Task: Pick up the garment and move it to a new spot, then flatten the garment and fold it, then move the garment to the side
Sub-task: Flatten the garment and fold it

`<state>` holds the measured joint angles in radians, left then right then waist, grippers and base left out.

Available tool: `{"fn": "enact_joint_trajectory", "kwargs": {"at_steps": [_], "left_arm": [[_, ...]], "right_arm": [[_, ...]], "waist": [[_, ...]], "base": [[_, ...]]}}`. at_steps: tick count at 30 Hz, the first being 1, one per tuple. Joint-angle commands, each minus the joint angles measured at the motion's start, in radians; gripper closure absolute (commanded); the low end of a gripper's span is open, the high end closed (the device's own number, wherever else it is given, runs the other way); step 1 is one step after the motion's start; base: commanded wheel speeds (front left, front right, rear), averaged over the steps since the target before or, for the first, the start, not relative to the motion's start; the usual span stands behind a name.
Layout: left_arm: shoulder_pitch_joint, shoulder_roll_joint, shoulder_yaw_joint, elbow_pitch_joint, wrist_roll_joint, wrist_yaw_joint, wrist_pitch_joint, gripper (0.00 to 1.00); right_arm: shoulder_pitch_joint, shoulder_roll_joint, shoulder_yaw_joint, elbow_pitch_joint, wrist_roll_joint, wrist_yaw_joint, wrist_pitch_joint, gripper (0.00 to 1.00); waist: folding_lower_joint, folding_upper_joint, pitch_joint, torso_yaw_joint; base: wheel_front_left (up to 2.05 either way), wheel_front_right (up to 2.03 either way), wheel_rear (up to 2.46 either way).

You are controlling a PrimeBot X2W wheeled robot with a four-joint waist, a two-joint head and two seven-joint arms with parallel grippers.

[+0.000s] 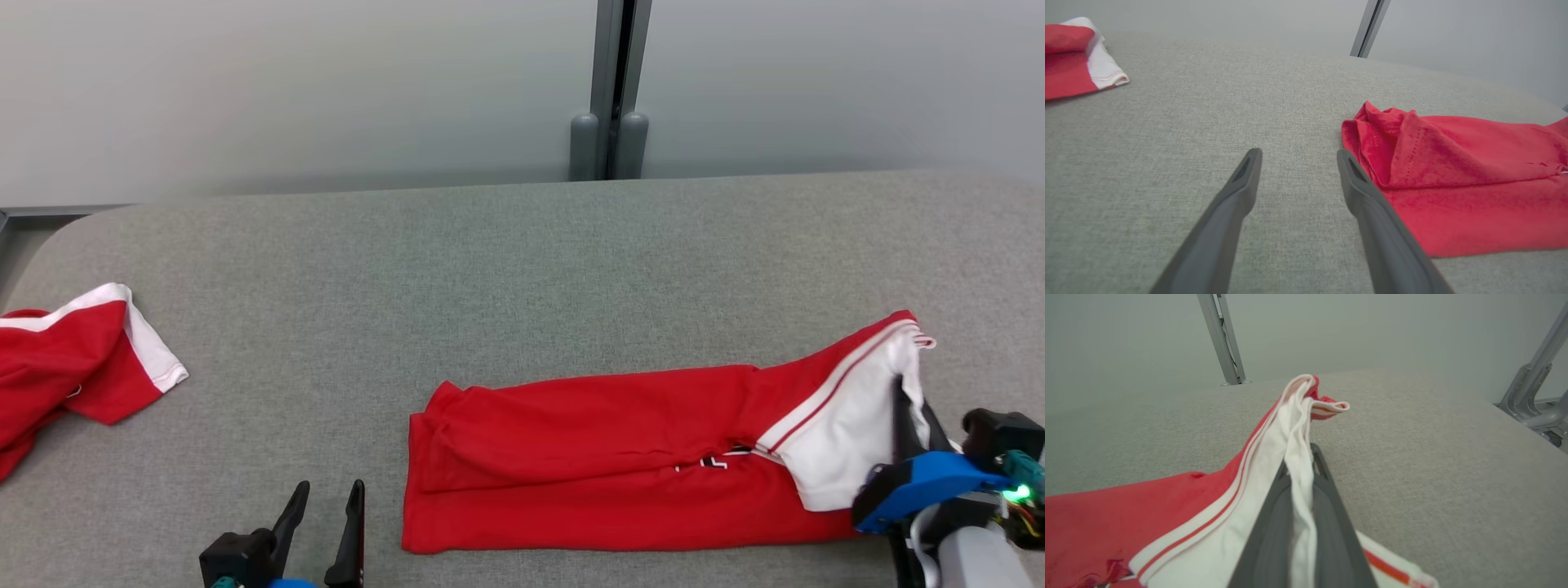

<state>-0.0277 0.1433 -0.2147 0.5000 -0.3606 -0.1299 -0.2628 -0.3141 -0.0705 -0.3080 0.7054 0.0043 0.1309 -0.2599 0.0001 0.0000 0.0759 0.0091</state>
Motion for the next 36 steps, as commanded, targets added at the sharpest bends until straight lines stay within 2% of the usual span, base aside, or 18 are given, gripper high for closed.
{"fn": "enact_joint_trajectory", "kwargs": {"at_steps": [1,6,12,18,24,25,26,30,36], "left_arm": [[0.004,-0.003,-0.004,0.002,0.002,-0.001,-0.003,0.0],[0.018,-0.008,-0.012,0.008,0.007,-0.001,-0.003,0.0],[0.015,-0.011,-0.034,0.017,0.009,-0.001,-0.003,0.0],[0.013,-0.008,-0.06,0.03,0.005,-0.001,-0.002,0.0],[0.003,0.001,-0.082,0.042,-0.002,-0.001,-0.003,0.0],[0.002,0.003,-0.081,0.043,-0.005,-0.001,-0.003,0.0],[0.002,0.003,-0.079,0.044,-0.007,-0.001,-0.003,0.0],[0.005,0.008,-0.06,0.044,-0.008,-0.001,-0.003,0.0],[0.009,0.001,-0.008,0.029,0.013,-0.001,-0.003,0.0]], "right_arm": [[0.019,0.006,0.033,-0.038,0.025,0.0,-0.006,1.0],[0.088,0.019,0.227,-0.181,0.152,0.0,-0.005,1.0],[0.124,0.019,0.5,-0.243,0.342,0.0,-0.005,1.0],[0.065,0.018,0.712,-0.203,0.486,0.0,-0.005,1.0],[-0.006,0.018,0.815,-0.123,0.578,0.0,-0.005,1.0],[-0.016,0.017,0.829,-0.111,0.597,0.0,-0.006,0.65],[-0.031,0.017,0.844,-0.104,0.613,0.0,-0.006,0.0],[-0.046,0.017,0.843,-0.117,0.632,0.0,-0.006,0.0],[0.012,0.016,0.688,-0.152,0.527,0.0,-0.005,0.0]], "waist": [[-0.0001,0.0,-0.009,-0.002],[-0.0001,0.0,-0.027,0.021],[-0.0001,0.0,-0.032,0.087],[-0.0001,0.0,-0.033,0.178],[-0.0001,0.0,-0.03,0.251],[-0.0001,0.0,-0.031,0.257],[-0.0001,0.0,-0.031,0.26],[-0.0001,0.0,-0.04,0.244],[-0.0001,0.0,-0.062,0.159]], "base": [[0.0,0.0,0.0],[0.0,0.0,0.0],[0.0,0.0,0.0],[0.0,0.0,0.0],[0.0,0.0,0.0],[0.0,0.0,0.0],[0.0,0.0,0.0],[0.0,0.0,0.0],[0.0,0.0,0.0]]}}
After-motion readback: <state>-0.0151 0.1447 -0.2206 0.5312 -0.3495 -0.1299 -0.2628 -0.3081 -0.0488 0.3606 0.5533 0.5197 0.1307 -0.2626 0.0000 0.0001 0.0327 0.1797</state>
